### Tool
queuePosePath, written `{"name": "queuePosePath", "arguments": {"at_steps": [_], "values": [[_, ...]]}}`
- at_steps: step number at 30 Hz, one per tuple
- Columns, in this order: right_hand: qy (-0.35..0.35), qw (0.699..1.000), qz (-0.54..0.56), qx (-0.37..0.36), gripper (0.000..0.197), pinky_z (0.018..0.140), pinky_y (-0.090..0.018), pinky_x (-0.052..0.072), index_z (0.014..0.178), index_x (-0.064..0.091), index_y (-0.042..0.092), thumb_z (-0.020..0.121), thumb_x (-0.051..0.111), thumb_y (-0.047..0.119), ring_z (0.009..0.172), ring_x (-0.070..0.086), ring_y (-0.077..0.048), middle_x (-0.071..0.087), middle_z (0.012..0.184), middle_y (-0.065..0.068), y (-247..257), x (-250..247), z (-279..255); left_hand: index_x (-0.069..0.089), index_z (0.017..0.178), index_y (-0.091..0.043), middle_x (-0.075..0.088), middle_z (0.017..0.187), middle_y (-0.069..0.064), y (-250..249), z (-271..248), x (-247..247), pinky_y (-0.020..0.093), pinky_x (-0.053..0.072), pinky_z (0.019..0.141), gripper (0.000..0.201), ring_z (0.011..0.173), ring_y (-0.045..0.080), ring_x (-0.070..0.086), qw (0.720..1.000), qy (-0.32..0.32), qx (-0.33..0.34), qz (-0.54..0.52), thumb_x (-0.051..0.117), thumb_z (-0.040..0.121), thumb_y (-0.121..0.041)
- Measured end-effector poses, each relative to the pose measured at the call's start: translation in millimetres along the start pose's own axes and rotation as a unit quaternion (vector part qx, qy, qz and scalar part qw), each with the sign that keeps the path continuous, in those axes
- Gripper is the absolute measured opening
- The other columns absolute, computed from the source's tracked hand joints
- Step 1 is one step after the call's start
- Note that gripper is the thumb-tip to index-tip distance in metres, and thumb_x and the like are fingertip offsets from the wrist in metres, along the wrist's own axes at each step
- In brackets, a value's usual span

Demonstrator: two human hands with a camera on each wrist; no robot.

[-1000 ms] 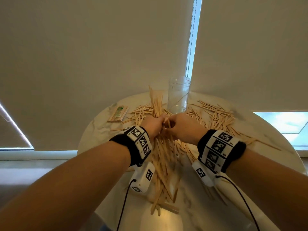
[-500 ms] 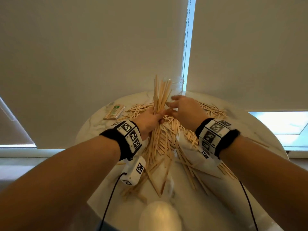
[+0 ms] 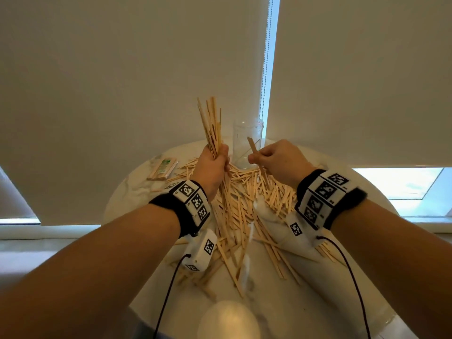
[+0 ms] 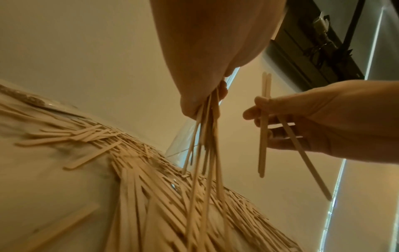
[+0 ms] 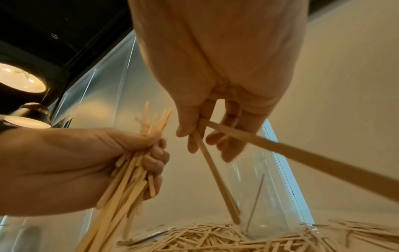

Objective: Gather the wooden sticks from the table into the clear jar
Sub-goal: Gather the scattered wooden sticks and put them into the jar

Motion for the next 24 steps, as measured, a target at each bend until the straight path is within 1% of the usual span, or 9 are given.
{"name": "queuePosePath", "arguments": {"at_steps": [2,4,7,10,13,15,18,20,24], "values": [[0.01,1.0,-0.001,-0.01,0.024,0.056,-0.024,0.044,0.094,0.08,0.021,0.091,0.068,0.042,0.055,0.06,0.0,0.067,0.061,0.013,6,2,-4,0.049,0.099,-0.02,0.048,0.069,-0.002,-6,-3,2,0.028,0.047,0.056,0.008,0.054,0.009,0.047,1.0,-0.001,-0.002,-0.025,0.049,0.104,-0.026],[0.023,0.999,0.018,-0.024,0.021,0.052,-0.021,0.036,0.09,0.078,0.025,0.091,0.067,0.043,0.041,0.049,0.003,0.06,0.049,0.016,14,5,-6,0.048,0.1,-0.019,0.048,0.07,-0.001,-10,-6,5,0.028,0.046,0.055,0.009,0.057,0.011,0.048,1.0,0.01,0.002,-0.026,0.046,0.105,-0.026],[0.033,0.996,0.056,-0.058,0.026,0.051,-0.019,0.043,0.081,0.077,0.022,0.091,0.066,0.044,0.049,0.051,-0.003,0.067,0.062,0.007,25,9,-6,0.051,0.109,-0.015,0.065,0.091,0.009,-16,-14,11,0.037,0.058,0.065,0.017,0.077,0.023,0.066,1.0,0.013,-0.009,-0.016,0.043,0.105,-0.03],[0.024,0.99,0.119,-0.073,0.023,0.053,-0.016,0.051,0.088,0.076,0.012,0.093,0.067,0.033,0.057,0.067,-0.003,0.074,0.071,0.004,35,11,-4,0.05,0.119,-0.012,0.071,0.11,0.013,-25,-18,11,0.05,0.06,0.077,0.025,0.092,0.032,0.073,0.998,0.016,-0.033,-0.055,0.039,0.107,-0.031],[0.021,0.975,0.209,-0.068,0.021,0.058,-0.017,0.056,0.099,0.076,0.005,0.095,0.066,0.024,0.072,0.075,-0.01,0.077,0.082,-0.003,42,11,-4,0.051,0.121,-0.011,0.072,0.107,0.012,-34,-24,12,0.044,0.061,0.076,0.03,0.089,0.028,0.075,0.998,0.028,-0.027,-0.053,0.035,0.108,-0.032],[0.014,0.973,0.221,-0.065,0.022,0.056,-0.011,0.052,0.103,0.077,0.008,0.095,0.066,0.025,0.071,0.075,-0.008,0.077,0.084,-0.002,46,12,-4,0.052,0.123,-0.012,0.073,0.105,0.013,-36,-26,12,0.039,0.061,0.075,0.033,0.088,0.025,0.074,0.998,0.029,-0.02,-0.059,0.032,0.108,-0.033],[0.022,0.966,0.252,-0.056,0.024,0.051,-0.007,0.048,0.108,0.076,0.008,0.096,0.065,0.025,0.068,0.073,-0.004,0.077,0.089,-0.002,50,13,-7,0.051,0.12,-0.018,0.074,0.098,0.014,-35,-28,12,0.04,0.059,0.071,0.03,0.081,0.025,0.073,0.997,0.016,-0.033,-0.061,0.032,0.107,-0.038],[0.016,0.969,0.241,-0.054,0.026,0.051,-0.006,0.049,0.11,0.076,0.009,0.097,0.063,0.028,0.069,0.073,-0.003,0.077,0.089,-0.002,50,14,-8,0.051,0.118,-0.021,0.075,0.098,0.011,-34,-28,11,0.039,0.059,0.07,0.027,0.086,0.024,0.073,0.998,0.011,-0.028,-0.051,0.032,0.107,-0.038],[0.039,0.967,0.25,-0.034,0.027,0.064,-0.027,0.061,0.105,0.076,0.01,0.099,0.06,0.031,0.075,0.075,-0.017,0.077,0.086,-0.007,46,15,-9,0.055,0.117,-0.024,0.073,0.105,0.011,-33,-31,12,0.041,0.06,0.072,0.028,0.088,0.027,0.074,0.997,0.055,-0.025,-0.051,0.032,0.108,-0.037]]}}
Point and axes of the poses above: each hand's wrist, its own z-axis towards the middle knuckle, its own x-axis out of the palm, y = z × x, the point moved 1 cm from there along z, towards the middle knuckle
